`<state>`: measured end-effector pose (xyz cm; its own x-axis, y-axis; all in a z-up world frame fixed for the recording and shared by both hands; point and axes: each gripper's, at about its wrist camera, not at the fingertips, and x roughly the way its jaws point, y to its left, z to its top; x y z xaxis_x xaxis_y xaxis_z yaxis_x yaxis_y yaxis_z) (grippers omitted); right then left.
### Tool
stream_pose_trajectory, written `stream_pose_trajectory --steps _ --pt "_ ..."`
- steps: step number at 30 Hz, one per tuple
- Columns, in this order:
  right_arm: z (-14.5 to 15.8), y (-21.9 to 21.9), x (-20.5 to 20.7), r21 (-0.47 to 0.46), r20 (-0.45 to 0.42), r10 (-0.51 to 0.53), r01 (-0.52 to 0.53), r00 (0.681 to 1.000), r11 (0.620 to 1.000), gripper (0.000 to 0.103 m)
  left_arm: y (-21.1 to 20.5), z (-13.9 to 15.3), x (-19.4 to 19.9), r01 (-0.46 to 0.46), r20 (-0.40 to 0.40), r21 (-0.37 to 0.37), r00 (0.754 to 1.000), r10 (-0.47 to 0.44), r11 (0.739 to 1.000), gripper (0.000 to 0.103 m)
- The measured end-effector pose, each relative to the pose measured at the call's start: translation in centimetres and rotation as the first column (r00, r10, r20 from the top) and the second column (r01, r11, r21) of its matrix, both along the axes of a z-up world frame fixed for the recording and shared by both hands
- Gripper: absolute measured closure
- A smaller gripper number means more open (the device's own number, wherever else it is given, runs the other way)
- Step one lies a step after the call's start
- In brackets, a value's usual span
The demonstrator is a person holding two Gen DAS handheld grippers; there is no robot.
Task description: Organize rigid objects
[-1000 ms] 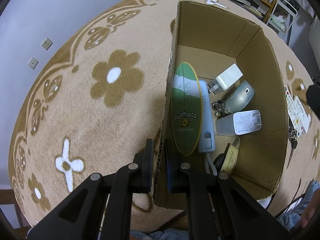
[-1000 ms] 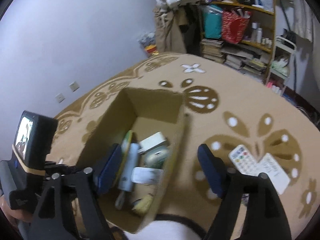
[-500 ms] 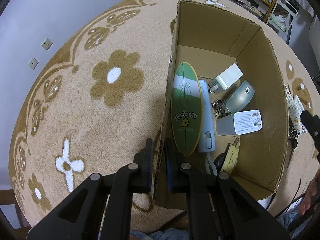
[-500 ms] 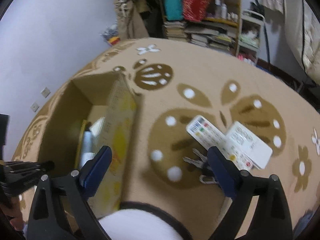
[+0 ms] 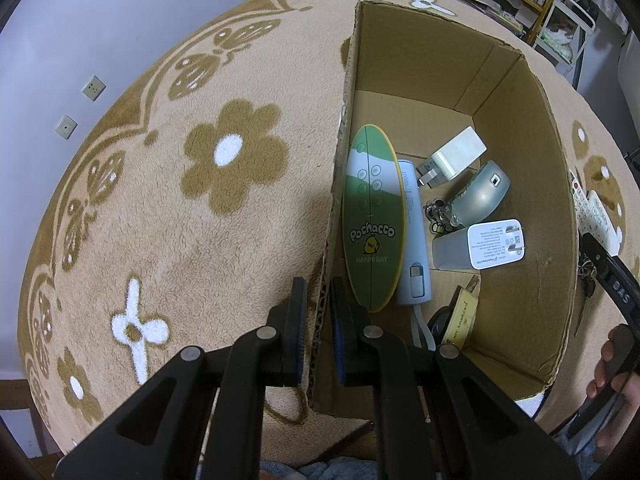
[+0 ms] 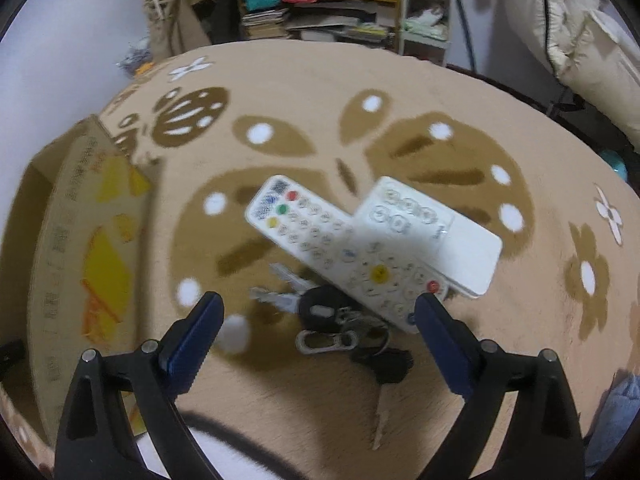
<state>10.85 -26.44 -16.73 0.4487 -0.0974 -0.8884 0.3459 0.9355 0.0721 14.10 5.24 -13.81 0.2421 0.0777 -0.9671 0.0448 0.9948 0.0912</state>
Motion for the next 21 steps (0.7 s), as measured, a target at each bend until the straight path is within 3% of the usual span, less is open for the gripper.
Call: stream_pose_trajectory --steps 8,15,21 --pt "-2.9 -1.6 0.0 0.016 -0.068 -0.114 0.116 0.991 0.993 0.002 0.0 0.0 0.0 0.003 0.0 0.003 1.0 -0.003 1.0 0.091" --pt "-4.2 -0.8 0.2 -0.039 -0.122 -0.081 0.077 0.989 0.996 0.002 -0.1 0.0 0.0 0.004 0.001 0.005 1.0 -0.004 1.0 0.091" --pt "-4.7 -0.2 0.2 -0.08 -0.119 -0.126 0.117 0.985 0.99 0.0 -0.1 -0.1 0.0 0.002 0.001 0.007 1.0 -0.002 1.0 0.091"
